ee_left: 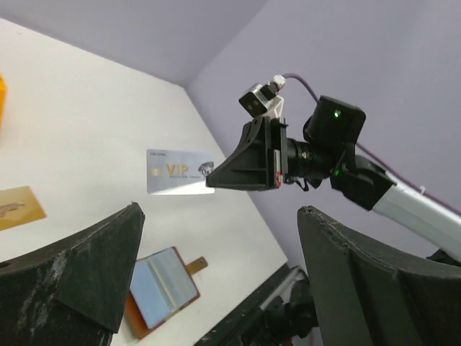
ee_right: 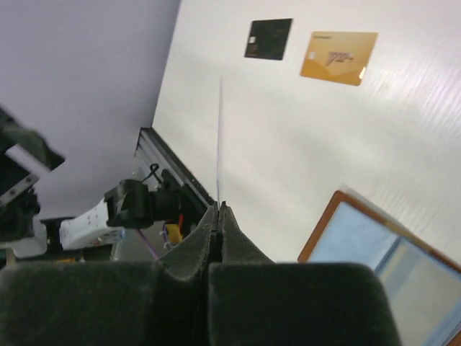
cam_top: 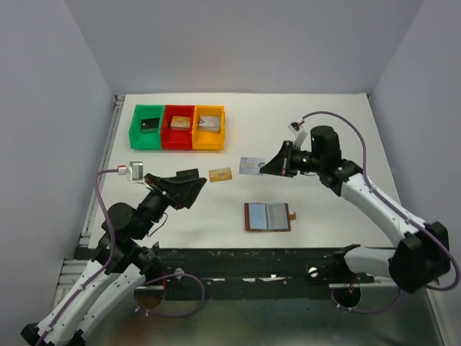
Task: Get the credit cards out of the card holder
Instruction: Place the credit card at the center of the board.
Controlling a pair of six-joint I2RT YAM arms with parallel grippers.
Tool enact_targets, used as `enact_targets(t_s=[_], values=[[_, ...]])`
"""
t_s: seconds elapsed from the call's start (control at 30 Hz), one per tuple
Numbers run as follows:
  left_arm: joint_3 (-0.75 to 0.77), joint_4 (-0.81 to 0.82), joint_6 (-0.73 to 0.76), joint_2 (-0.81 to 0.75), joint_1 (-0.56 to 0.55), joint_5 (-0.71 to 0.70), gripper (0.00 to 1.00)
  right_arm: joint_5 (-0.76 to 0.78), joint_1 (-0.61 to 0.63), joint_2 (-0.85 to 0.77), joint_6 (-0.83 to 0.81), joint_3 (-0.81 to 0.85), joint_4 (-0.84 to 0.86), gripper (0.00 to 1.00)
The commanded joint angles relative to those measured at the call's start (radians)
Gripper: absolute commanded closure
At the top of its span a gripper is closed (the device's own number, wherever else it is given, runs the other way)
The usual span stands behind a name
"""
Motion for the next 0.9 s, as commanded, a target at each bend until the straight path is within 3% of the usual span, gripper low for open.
enact_targets(t_s=[0.0, 0.17, 0.33, 0.87], values=[[0.039, -0.340, 0.127, -0.029, 0.008, -0.085, 0.01, 0.018, -0.032, 0.242, -0.222, 0.226, -0.311, 1.00], [0.028, -0.405, 0.149, -0.059, 0.007, -0.035, 0.01, -0.034, -0.057, 0.489, -0.336, 0.428, -0.450, 1.00], [0.025, -0.449, 0.178, -0.112, 0.007, -0.037, 0.01, -0.057, -0.094, 0.645, -0.344, 0.531, -0.496, 1.00], [-0.103, -0.343, 0.112, -0.086, 0.008, 0.094, 0.01, -0.090, -0.112, 0.919, -0.425, 0.746, -0.657, 0.99]])
